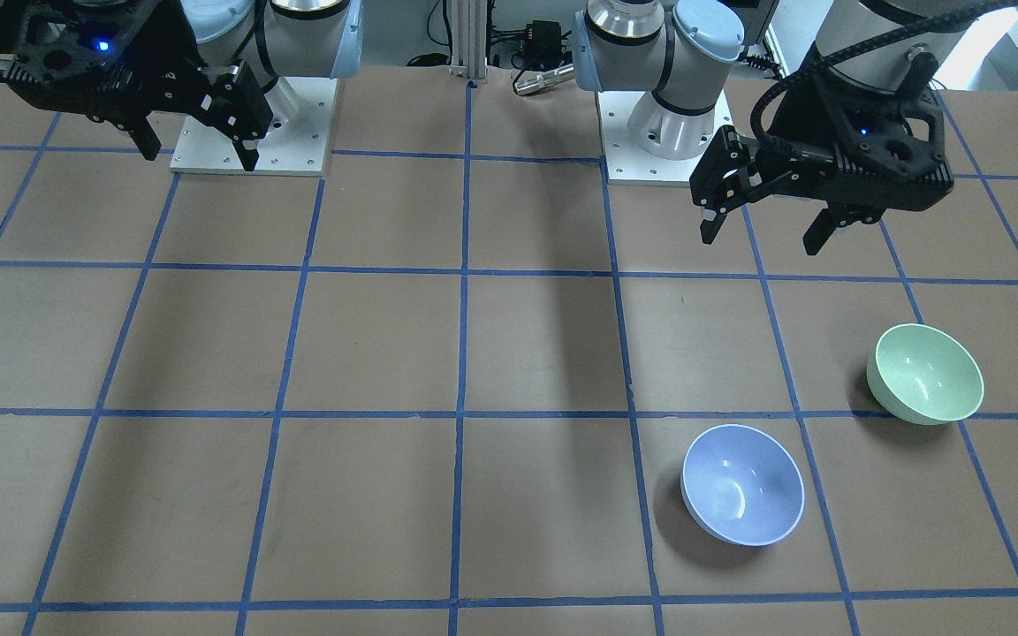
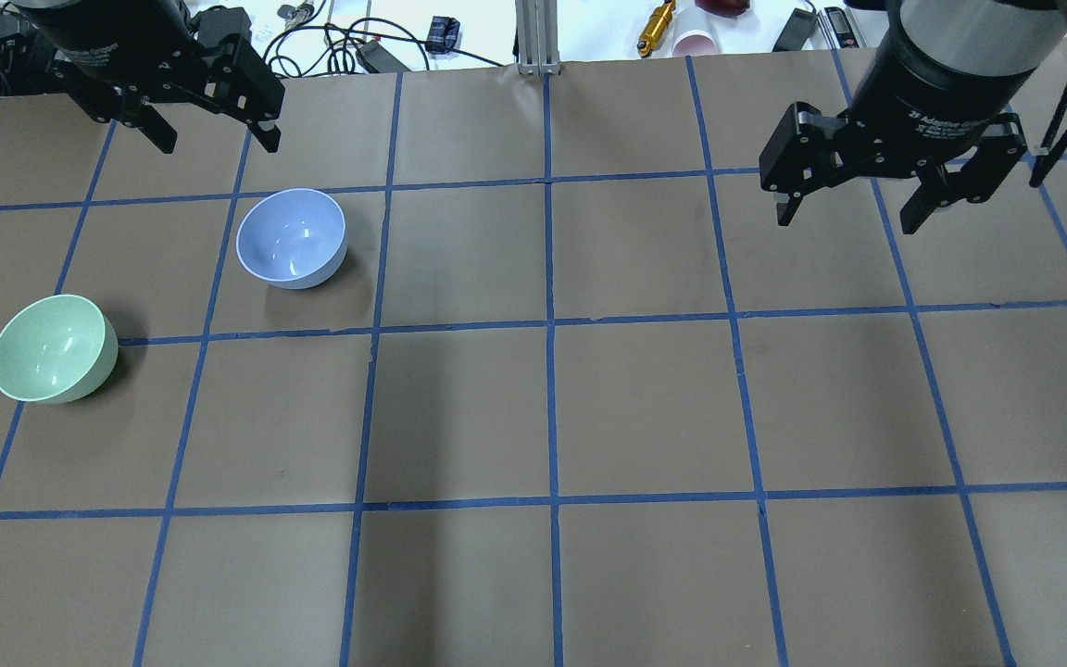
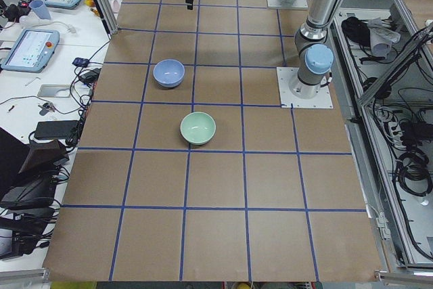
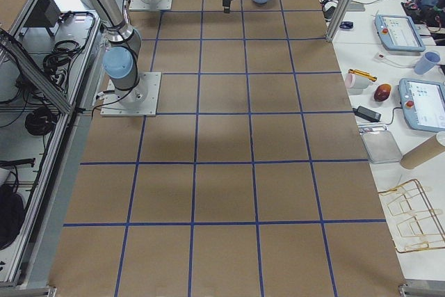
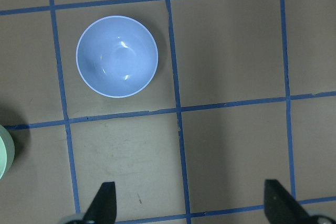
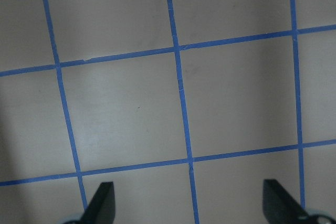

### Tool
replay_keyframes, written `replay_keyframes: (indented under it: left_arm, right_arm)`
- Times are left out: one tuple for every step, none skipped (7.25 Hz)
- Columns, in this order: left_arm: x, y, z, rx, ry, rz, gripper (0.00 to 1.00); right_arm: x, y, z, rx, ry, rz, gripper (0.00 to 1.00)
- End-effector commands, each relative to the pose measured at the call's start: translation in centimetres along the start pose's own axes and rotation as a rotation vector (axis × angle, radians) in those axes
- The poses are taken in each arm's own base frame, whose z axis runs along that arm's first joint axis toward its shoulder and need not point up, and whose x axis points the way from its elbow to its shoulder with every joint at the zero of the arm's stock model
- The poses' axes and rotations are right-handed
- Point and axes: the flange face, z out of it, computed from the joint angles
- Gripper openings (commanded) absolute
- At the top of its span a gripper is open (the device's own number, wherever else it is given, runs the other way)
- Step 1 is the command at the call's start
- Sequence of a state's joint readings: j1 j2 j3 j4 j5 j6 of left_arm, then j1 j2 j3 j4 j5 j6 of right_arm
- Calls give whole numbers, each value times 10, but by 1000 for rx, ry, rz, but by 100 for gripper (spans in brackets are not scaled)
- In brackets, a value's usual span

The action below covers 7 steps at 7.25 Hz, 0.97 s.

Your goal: Stack green bowl on blue bowl

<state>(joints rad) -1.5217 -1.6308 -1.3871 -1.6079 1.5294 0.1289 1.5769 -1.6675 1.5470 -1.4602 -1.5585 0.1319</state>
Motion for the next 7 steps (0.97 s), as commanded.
replay_keyframes:
  left_arm:
    - [0, 0, 4, -9, -2, 0, 100]
    - [0, 0, 4, -9, 0, 0, 100]
    - [0, 0, 4, -9, 0, 0, 100]
    - [0, 0, 5, -10, -2, 0, 100]
    - [-1, 1, 5, -12, -5, 3, 100]
    - [-1, 1, 4, -11, -8, 4, 100]
    - [-4, 1, 4, -11, -11, 3, 100]
  right_arm:
    - [0, 0, 0, -1, 0, 0, 100]
    - [0, 0, 0, -1, 0, 0, 100]
    - [0, 0, 0, -1, 0, 0, 100]
    - [0, 0, 0, -1, 0, 0, 100]
    - [0, 0, 0, -1, 0, 0, 100]
    - [0, 0, 0, 1, 0, 0, 100]
    - [0, 0, 1, -2, 0, 0, 100]
